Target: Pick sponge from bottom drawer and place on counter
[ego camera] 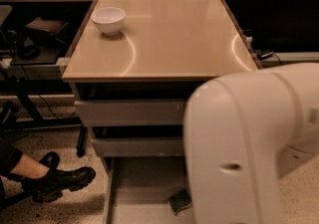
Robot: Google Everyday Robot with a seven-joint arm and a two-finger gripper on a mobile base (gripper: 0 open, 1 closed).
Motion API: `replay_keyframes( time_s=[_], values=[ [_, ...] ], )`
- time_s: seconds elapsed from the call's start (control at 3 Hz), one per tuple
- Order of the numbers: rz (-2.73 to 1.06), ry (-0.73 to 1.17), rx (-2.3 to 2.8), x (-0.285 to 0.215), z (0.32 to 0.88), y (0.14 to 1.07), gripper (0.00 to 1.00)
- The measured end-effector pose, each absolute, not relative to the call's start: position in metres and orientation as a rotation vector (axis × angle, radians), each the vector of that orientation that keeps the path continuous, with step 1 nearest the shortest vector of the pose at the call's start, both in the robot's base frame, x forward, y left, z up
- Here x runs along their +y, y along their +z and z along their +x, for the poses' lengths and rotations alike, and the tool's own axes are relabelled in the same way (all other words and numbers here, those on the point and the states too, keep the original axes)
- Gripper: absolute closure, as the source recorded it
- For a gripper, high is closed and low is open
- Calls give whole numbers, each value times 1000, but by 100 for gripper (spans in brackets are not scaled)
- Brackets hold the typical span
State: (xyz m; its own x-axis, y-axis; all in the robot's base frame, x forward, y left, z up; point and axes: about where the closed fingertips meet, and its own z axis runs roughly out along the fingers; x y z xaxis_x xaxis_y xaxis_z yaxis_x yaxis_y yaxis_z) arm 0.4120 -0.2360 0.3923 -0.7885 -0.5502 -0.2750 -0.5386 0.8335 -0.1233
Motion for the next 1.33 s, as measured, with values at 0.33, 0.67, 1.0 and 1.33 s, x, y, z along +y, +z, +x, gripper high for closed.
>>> replay_keyframes(
  time_s=[0.33, 0.67, 1.0, 1.33],
  values=[
    [-787, -156, 2727, -247, 425, 381, 0],
    [-805, -108, 2719, -237, 429, 364, 0],
    [-847, 74, 2744, -208, 421, 318, 0],
    [-908, 299, 2684, -161, 429, 286, 0]
  ],
)
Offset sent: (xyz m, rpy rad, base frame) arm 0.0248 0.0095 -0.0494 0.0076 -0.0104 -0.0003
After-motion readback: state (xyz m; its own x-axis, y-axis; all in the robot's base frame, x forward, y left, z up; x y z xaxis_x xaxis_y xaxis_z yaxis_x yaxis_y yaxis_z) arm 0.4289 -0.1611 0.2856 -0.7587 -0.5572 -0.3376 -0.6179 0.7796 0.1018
